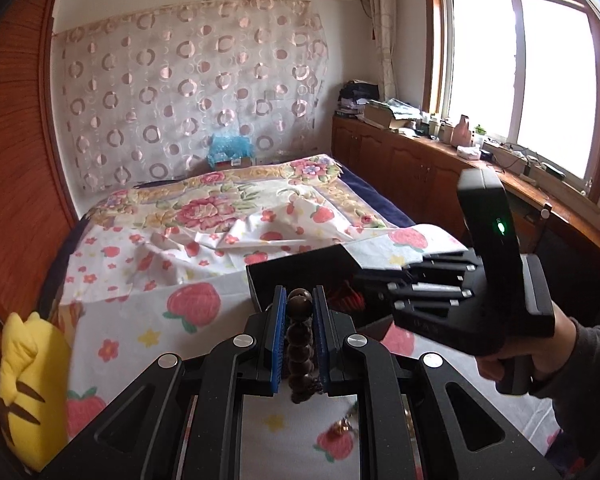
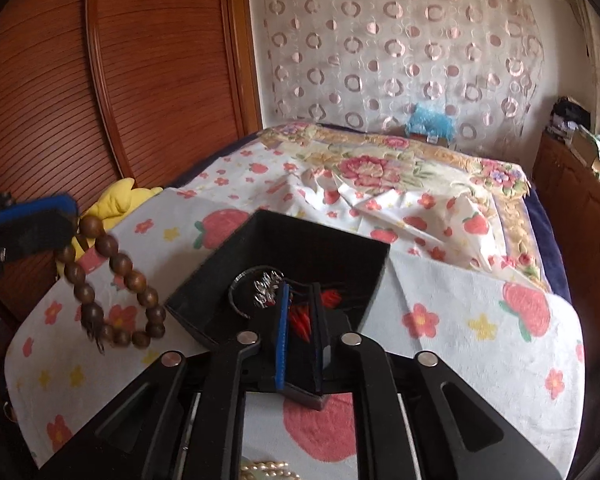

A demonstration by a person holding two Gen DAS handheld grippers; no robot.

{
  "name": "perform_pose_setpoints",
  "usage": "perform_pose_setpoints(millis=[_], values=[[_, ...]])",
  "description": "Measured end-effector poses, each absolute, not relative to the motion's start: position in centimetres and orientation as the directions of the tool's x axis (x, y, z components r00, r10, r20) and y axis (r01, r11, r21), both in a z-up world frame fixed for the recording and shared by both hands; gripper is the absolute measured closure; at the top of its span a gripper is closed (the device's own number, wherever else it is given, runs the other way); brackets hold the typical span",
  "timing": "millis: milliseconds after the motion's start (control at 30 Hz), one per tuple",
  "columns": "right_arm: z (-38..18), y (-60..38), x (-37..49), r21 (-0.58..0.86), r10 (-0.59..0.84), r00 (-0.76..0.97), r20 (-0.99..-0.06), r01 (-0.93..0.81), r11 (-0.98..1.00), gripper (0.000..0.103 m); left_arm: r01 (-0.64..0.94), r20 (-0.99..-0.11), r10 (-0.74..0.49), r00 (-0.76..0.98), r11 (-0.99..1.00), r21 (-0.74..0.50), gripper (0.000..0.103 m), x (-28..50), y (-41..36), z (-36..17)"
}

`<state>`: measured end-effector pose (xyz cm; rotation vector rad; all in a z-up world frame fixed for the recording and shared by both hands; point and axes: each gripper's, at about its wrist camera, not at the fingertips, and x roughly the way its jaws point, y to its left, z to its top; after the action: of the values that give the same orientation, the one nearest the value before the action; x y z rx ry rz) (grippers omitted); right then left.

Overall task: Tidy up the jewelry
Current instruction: 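Carry the bracelet and red-string necklace into the box and open both grippers, then move the left gripper to the pearl necklace on the green jade dish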

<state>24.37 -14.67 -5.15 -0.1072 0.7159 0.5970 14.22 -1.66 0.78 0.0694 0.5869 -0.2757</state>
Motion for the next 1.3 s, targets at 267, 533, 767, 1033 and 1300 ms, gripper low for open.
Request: perform_pose_setpoints(millis=[267, 533, 767, 1033, 1300], values=[[-5.3, -17.1, 22.7, 0.123, 0.480, 0.610, -0.631, -0.532, 0.838, 0.084, 0.282, -0.559, -0.237, 0.795, 0.959, -0.005, 0.091, 16.9, -2.9, 1.5], [-5.7, -19.4, 20.4, 0.134, 0.477, 0.623, -0.620, -0.515, 0.847, 0.084, 0.283, -0.586, -0.227, 0.777, 0.959, 0.003, 0.091, 19.7, -4.3, 0.8], [-7.0, -20.7, 19.2, 0.147, 0.464, 0.620, -0.633, -0.492, 0.858, 0.084, 0.281, -0.623, -0.217, 0.752, 0.960, 0.005, 0.091, 20.8, -5.0, -1.1], [-8.2, -21.5, 16.8, 0.137, 0.445, 0.610, -0.656, -0.484, 0.864, 0.084, 0.283, -0.630, -0.215, 0.746, 0.959, 0.007, 0.089, 20.6, -5.3, -1.5], [-9.8, -22.1, 14.4, 0.114, 0.413, 0.590, -0.694, -0.477, 0.872, 0.084, 0.314, -0.631, -0.244, 0.736, 0.949, -0.001, 0.076, 17.6, -5.6, -2.6]])
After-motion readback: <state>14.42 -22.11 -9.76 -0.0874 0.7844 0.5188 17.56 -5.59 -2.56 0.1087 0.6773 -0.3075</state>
